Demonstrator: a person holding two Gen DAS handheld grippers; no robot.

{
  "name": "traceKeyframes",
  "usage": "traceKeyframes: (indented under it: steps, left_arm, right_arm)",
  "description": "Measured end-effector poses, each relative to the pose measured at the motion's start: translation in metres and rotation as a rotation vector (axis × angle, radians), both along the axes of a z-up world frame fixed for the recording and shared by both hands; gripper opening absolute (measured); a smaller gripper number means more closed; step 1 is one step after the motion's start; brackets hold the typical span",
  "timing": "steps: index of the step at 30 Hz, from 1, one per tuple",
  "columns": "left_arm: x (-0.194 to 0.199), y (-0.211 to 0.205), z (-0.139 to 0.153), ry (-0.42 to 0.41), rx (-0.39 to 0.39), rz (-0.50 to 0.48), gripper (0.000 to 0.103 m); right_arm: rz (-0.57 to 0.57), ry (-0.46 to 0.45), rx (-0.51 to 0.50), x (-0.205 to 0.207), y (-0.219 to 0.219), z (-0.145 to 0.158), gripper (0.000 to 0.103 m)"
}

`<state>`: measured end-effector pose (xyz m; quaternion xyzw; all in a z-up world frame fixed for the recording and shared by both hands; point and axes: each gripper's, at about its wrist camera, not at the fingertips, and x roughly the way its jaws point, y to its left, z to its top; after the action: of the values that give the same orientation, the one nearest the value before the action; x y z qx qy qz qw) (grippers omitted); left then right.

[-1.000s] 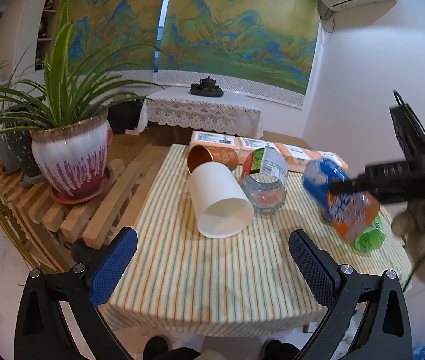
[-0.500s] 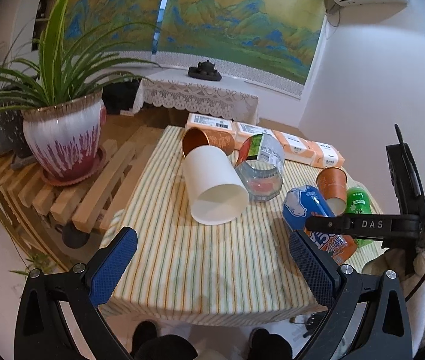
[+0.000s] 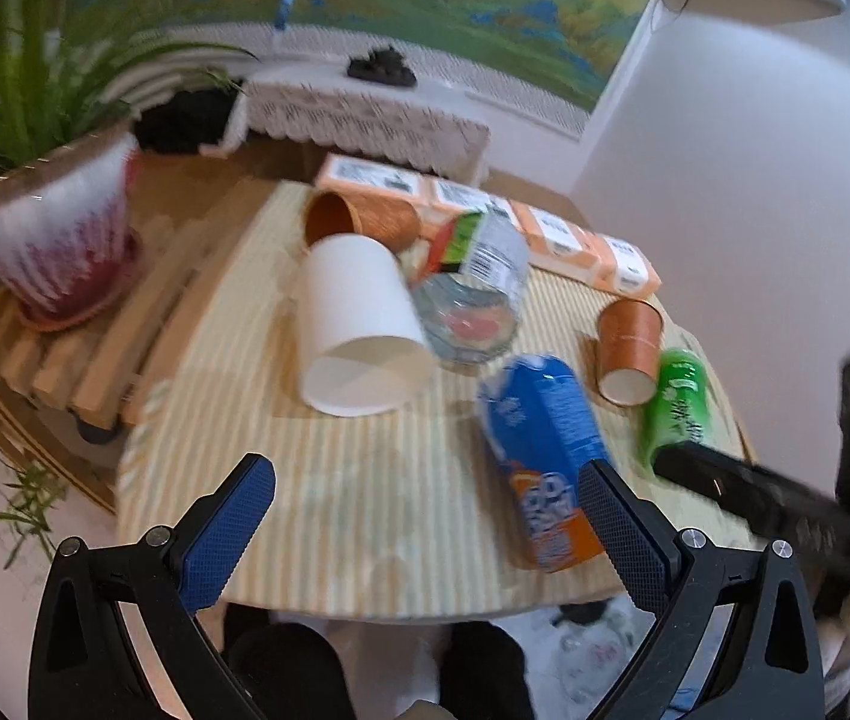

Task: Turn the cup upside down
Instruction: 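Grasp the blue-and-orange bottle around its middle with the left gripper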

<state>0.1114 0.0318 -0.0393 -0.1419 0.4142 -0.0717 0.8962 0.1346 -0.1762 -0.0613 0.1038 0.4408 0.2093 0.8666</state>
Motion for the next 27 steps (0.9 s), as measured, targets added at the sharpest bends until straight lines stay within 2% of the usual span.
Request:
traceKeyframes:
  steps: [4,10,17,27]
  left_arm:
    - [0.025,-0.020,0.000,0.108,-0.043,-0.013,0.101]
    - [0.048,-0.058,-0.005,0.180,-0.021,-0.036,0.101]
    - [0.072,-0.074,-0.022,0.279,-0.041,-0.001,0.098]
    - [0.095,-0.089,-0.037,0.364,-0.063,0.014,0.092]
  right_arm:
    - [-0.023,-0.049,-0.025,-0.034,-0.024,0.005,0.064]
    - [-0.095,-0.098,-0.126,-0.074,-0.054,0.001,0.064]
    - [-0.140,-0.129,-0.228,-0.097,-0.068,-0.004,0.064]
    - [-0.144,-0.131,-0.227,-0.102,-0.072,-0.012,0.063]
